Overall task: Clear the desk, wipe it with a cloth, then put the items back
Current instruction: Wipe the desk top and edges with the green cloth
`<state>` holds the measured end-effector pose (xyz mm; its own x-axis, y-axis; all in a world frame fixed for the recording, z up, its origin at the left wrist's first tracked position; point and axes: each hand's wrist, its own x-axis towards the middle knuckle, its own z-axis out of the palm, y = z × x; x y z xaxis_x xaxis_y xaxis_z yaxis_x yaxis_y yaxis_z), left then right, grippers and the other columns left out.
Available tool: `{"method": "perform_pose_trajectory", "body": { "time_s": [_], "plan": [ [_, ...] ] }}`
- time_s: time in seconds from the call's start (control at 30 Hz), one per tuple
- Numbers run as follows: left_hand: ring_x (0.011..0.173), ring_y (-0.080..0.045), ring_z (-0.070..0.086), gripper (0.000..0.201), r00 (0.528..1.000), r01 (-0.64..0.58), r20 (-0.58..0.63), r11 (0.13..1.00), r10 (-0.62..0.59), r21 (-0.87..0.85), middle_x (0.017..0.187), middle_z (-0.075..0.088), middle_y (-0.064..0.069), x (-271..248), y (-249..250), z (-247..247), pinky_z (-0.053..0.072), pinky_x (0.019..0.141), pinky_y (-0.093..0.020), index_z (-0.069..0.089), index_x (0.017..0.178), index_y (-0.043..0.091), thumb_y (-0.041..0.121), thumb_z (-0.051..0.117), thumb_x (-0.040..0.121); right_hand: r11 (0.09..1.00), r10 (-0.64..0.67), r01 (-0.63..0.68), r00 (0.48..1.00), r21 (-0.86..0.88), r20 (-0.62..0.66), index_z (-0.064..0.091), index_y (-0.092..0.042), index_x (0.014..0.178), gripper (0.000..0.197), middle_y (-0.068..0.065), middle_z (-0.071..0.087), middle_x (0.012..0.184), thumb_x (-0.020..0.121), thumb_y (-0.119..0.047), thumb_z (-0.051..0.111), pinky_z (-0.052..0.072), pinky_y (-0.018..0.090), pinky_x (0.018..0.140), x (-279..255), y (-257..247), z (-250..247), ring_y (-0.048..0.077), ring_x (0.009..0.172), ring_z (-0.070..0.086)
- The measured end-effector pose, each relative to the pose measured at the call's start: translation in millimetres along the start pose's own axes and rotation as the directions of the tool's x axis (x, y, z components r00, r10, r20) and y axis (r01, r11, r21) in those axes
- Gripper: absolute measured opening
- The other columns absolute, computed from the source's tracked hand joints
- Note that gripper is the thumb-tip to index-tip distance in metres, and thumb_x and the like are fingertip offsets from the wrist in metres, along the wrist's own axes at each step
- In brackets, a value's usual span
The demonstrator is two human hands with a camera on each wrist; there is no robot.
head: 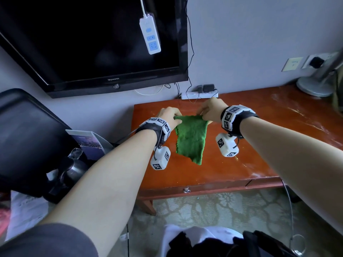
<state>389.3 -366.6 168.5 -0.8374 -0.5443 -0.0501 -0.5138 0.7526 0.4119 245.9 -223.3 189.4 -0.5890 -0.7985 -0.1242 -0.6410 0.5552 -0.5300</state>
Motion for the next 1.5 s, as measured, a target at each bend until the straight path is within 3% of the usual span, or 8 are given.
{"method": "perform_pose_trajectory", "body": {
  "time_s": [0.2,0.43,0.63,0.73,0.97,1.1,1.3,1.5],
  "plan": [
    [0.106,-0.023,0.063,0.025,0.997,-0.077,0.009,0.997,0.077,0.013,0.115,0.068,-0.005,20,-6,-12,0.042,0.078,-0.025,0.071,0.115,0.02,0.024,0.07,0.091,0.996,0.015,-0.017,1.0,-0.083,-0.027,0.078,-0.02,0.1,0.032,-0.006,0.065,0.086,0.081,0.0,0.059,0.046,0.021,0.075,15,-6,6,0.013,0.086,0.06],
    [0.054,-0.007,0.067,0.017,0.998,-0.039,0.038,0.997,0.041,-0.066,0.096,0.065,0.002,57,-22,-12,0.052,0.068,-0.021,0.07,0.108,0.02,0.02,0.069,0.092,0.989,0.034,-0.036,0.999,-0.146,-0.017,0.076,-0.025,0.097,0.03,-0.005,0.071,0.101,0.083,-0.007,0.058,0.045,0.022,0.073,62,1,13,0.014,0.085,0.058],
    [0.078,-0.02,0.072,0.015,1.0,0.026,0.001,0.997,-0.026,-0.076,0.089,0.073,-0.002,99,-30,-16,0.057,0.081,-0.033,0.073,0.103,0.022,0.021,0.07,0.089,0.981,0.004,0.006,0.999,-0.196,0.052,0.074,-0.02,0.104,0.034,0.002,0.07,0.108,0.084,-0.004,0.051,0.055,0.033,0.08,113,-4,6,0.025,0.098,0.063],
    [0.087,-0.021,0.067,0.014,0.999,0.039,-0.01,0.997,-0.04,-0.061,0.086,0.069,0.001,114,-34,-17,0.052,0.078,-0.028,0.074,0.102,0.023,0.022,0.069,0.088,0.981,0.011,0.003,0.997,-0.193,0.071,0.073,-0.02,0.102,0.033,0.005,0.069,0.106,0.085,-0.003,0.051,0.056,0.034,0.078,131,-4,3,0.028,0.096,0.064],
    [0.087,-0.022,0.067,0.015,0.997,0.071,0.023,0.996,-0.07,-0.058,0.095,0.074,0.002,107,-47,2,0.057,0.076,-0.032,0.074,0.095,0.029,0.021,0.068,0.085,0.986,0.041,-0.023,0.993,-0.167,0.108,0.075,-0.016,0.099,0.035,-0.003,0.063,0.073,0.085,0.001,0.049,0.056,0.031,0.072,127,-1,20,0.022,0.08,0.064],
    [0.086,-0.021,0.068,0.015,0.99,0.097,0.112,0.994,-0.09,-0.059,0.096,0.074,0.002,79,-61,36,0.059,0.074,-0.033,0.073,0.1,0.029,0.022,0.068,0.088,0.982,0.06,-0.029,0.984,-0.185,0.166,0.076,-0.02,0.099,0.033,0.002,0.072,0.098,0.084,-0.002,0.053,0.057,0.032,0.081,103,13,58,0.025,0.094,0.066],
    [0.097,-0.017,0.068,0.024,0.928,0.167,0.344,0.985,-0.142,-0.044,0.111,0.073,0.004,18,-82,104,0.054,0.082,-0.026,0.073,0.112,0.026,0.022,0.072,0.088,0.973,0.187,-0.12,0.909,-0.196,0.372,0.074,-0.024,0.096,0.03,0.002,0.072,0.1,0.081,-0.003,0.058,0.054,0.022,0.073,46,43,131,0.017,0.084,0.066],
    [0.09,-0.016,0.071,0.026,0.844,0.215,0.514,0.975,-0.154,-0.061,0.112,0.073,-0.001,-33,-94,144,0.055,0.089,-0.027,0.074,0.112,0.022,0.022,0.075,0.086,0.964,0.265,-0.207,0.821,-0.168,0.505,0.074,-0.017,0.102,0.035,0.003,0.075,0.094,0.084,0.006,0.056,0.06,0.028,0.078,0,67,175,0.014,0.081,0.073]
  ]
}}
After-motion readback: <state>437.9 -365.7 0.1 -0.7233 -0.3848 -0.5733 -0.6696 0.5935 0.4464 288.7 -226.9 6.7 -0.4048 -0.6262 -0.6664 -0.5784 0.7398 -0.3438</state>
